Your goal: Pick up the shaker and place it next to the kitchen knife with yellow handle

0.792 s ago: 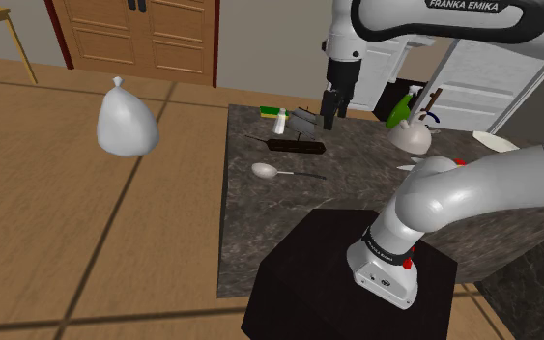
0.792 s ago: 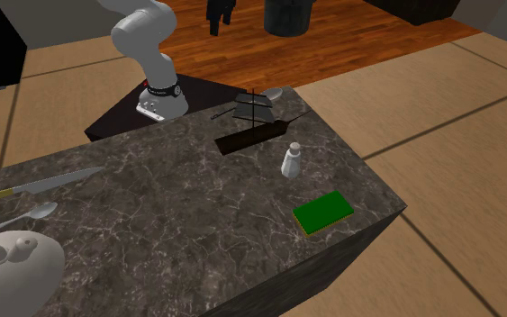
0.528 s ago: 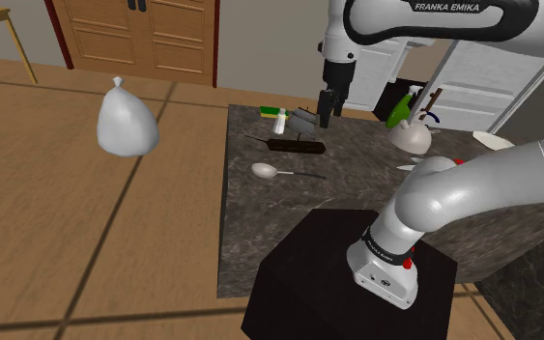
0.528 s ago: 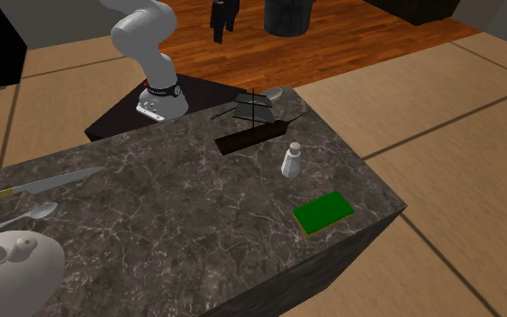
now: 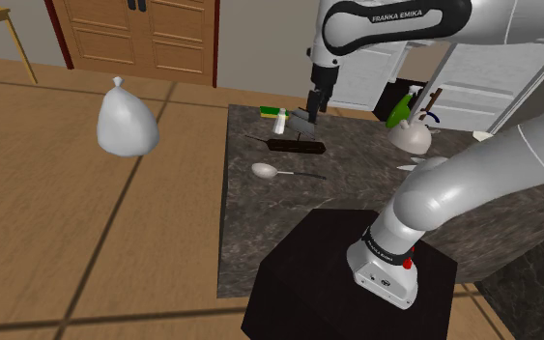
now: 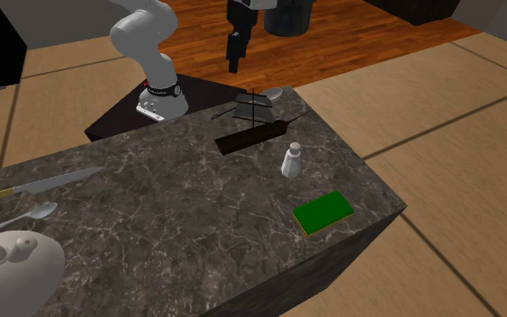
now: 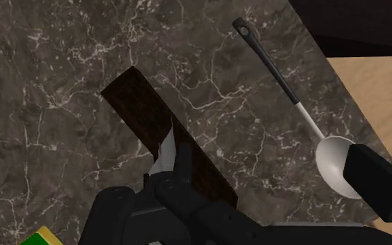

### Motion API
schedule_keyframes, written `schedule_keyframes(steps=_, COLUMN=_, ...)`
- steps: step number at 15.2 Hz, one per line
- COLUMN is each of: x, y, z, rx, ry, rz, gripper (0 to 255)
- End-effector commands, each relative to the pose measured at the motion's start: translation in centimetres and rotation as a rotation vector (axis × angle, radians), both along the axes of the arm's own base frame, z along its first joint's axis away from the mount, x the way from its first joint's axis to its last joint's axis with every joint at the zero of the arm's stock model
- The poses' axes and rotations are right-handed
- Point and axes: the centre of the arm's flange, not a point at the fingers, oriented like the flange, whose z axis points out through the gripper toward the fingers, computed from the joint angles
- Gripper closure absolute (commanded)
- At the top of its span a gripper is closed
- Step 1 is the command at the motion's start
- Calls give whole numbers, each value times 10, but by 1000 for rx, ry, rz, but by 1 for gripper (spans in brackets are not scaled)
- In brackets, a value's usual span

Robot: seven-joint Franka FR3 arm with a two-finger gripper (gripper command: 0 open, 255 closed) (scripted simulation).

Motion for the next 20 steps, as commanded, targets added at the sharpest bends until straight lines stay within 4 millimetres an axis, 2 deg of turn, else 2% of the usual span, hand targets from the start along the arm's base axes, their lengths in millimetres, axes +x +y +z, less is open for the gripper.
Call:
schedule_keyframes(steps=1, x=19, y=-12, z=-10, rx=1, ry=-13, rz=20, gripper=0)
schedule_keyframes(steps=12, x=122, y=-89, z=-56, rx=9, ry=-76, rz=118, gripper=0)
schedule_keyframes(steps=19, x=193, y=-133, z=-82, rx=15, ry=-115, rz=181, gripper=0)
schedule_keyframes(steps=20, x=198, y=-136, z=-84, rx=15, ry=-118, rz=185, gripper=0)
